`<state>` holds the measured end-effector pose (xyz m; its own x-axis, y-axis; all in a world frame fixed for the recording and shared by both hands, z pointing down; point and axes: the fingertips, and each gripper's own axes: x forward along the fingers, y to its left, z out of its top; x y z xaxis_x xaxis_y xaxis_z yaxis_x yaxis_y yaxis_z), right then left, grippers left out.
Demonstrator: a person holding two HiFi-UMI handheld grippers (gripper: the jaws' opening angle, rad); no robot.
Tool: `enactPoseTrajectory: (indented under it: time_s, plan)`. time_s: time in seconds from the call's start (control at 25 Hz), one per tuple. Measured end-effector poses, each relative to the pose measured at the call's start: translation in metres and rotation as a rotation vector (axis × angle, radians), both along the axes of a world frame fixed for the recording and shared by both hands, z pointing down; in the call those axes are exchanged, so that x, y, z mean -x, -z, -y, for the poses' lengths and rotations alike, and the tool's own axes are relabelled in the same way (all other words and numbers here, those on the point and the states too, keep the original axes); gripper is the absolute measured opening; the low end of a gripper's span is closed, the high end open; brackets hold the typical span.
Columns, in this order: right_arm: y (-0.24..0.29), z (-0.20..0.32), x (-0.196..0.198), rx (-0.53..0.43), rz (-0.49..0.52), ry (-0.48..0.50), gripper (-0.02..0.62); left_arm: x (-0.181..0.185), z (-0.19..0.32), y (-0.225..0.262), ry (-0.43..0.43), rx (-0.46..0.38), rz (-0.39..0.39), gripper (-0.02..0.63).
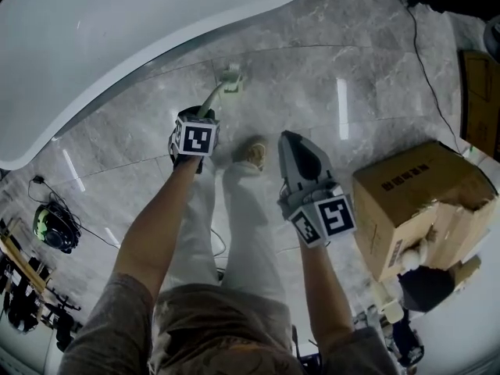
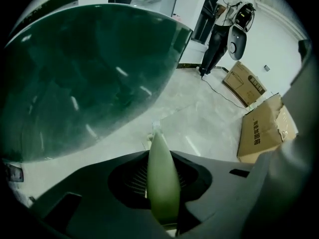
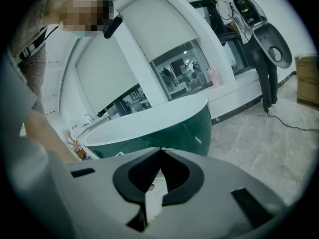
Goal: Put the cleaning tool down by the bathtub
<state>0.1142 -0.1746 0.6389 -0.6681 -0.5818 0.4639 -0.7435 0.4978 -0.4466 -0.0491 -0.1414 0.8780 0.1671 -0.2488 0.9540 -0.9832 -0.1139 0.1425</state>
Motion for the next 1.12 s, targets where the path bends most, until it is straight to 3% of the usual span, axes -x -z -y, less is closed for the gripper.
enactPoseTrajectory:
  time_s: [0.44,1.12]
  plan:
    - [-0.017,0.009,-0.009,0.035,0.008,0.03,-0.002,-0.013,0.006,-0.042,0.044,0.131,0.058,0.103]
    - [-0.028,0.029,-0.024,0.064,0.032,0.04,-0.002,-0.035,0.026,-0.079,-0.009,0.31,0.194,0.1]
